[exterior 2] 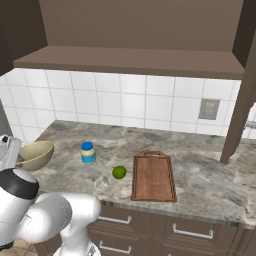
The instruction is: Open the cabinet. Place the bowl and condiment on the counter. Then place the lime and garlic on the cutting board.
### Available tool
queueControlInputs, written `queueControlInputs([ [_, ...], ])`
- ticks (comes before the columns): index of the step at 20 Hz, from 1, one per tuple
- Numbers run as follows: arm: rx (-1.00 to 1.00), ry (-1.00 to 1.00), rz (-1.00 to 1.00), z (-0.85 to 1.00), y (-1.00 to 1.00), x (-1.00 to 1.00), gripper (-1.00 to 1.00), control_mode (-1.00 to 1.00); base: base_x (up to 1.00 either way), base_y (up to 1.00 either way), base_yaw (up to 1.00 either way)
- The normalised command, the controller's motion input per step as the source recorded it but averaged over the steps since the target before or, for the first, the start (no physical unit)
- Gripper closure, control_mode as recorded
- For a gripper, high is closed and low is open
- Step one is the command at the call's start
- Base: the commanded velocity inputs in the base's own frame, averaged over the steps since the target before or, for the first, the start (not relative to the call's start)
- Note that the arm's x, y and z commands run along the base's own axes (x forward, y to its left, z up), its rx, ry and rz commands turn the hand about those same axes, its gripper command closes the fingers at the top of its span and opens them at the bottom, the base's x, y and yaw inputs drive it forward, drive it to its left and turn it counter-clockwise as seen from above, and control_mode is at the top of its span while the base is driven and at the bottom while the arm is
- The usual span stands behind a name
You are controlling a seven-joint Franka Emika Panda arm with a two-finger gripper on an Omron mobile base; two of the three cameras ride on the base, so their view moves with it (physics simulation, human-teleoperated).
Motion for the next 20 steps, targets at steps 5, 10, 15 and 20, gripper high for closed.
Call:
queueControlInputs([
  [5, 0.00, -0.01, -0.05, -0.03, -0.09, 0.13, -1.00, -1.00, 0.00, 0.00, 0.00],
  [10, 0.00, -0.02, -0.03, 0.22, -0.09, 0.09, -1.00, -1.00, 0.00, 0.00, 0.00],
  [15, 0.00, 0.02, -0.04, 0.95, -0.35, -0.12, -1.00, -1.00, 0.00, 0.00, 0.00],
  [20, 0.02, 0.14, -0.11, 0.87, -0.77, -0.03, -1.00, -1.00, 0.00, 0.00, 0.00],
])
